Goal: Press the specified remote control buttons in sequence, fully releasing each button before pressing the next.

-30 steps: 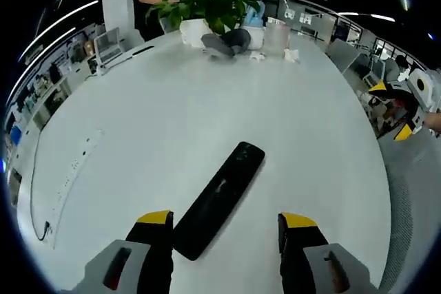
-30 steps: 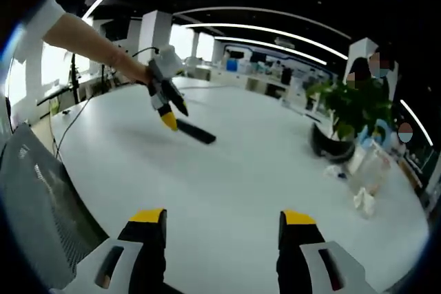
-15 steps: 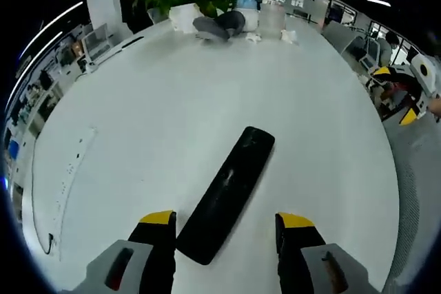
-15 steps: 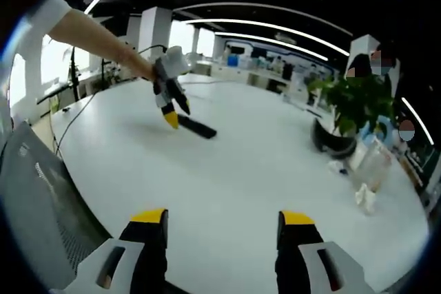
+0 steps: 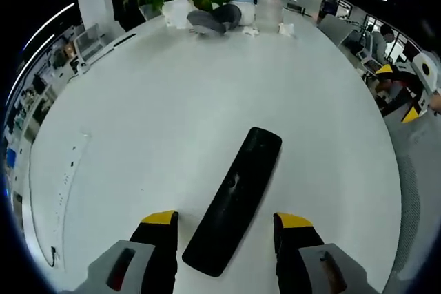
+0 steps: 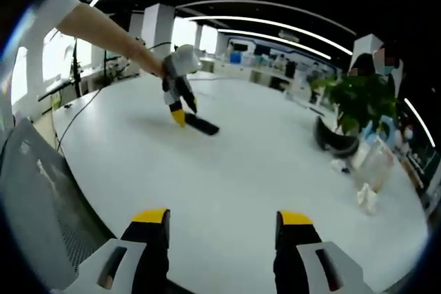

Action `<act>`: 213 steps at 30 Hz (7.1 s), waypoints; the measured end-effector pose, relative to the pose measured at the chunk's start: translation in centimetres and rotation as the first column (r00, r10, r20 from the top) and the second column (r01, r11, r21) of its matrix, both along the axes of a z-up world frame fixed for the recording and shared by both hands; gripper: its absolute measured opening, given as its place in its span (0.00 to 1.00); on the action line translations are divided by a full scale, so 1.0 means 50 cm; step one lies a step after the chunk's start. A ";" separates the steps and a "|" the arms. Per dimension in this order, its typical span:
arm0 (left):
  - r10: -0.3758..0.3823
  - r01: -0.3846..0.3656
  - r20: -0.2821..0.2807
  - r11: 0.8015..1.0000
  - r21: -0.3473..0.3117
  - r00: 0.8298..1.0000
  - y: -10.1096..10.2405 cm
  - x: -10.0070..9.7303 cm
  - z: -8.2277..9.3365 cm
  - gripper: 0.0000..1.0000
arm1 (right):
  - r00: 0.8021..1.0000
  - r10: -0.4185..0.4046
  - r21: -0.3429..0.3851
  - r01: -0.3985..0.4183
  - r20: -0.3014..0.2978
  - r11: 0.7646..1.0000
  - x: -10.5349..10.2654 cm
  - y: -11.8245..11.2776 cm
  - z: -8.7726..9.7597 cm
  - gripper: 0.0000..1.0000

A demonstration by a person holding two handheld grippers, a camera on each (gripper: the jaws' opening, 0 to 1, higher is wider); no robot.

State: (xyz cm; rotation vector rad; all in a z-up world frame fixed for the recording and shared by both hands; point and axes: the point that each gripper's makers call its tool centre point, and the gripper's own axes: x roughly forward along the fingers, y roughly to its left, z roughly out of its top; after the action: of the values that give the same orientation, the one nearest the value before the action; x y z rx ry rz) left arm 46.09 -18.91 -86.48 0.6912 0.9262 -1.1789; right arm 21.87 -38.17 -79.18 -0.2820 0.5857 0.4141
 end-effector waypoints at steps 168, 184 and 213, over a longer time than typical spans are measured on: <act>-0.055 0.058 0.042 0.994 -0.089 0.998 -0.007 -0.252 0.007 0.24 | 0.998 0.043 -0.056 -0.045 -0.036 0.997 -0.013 0.007 -0.017 0.55; -0.055 0.059 0.047 0.992 -0.107 0.997 -0.007 -0.270 0.008 0.24 | 0.999 0.039 -0.055 -0.041 -0.034 0.998 -0.015 0.009 -0.013 0.55; -0.054 0.061 0.050 0.988 -0.142 0.997 -0.009 -0.343 0.008 0.24 | 0.998 0.043 -0.055 -0.045 -0.035 0.997 -0.012 0.006 -0.018 0.54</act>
State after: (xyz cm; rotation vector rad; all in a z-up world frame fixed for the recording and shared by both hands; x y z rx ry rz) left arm 28.94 -19.34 -86.08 0.6293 0.7790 -1.2626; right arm 21.27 -37.89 -80.08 -0.3426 0.6258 0.4460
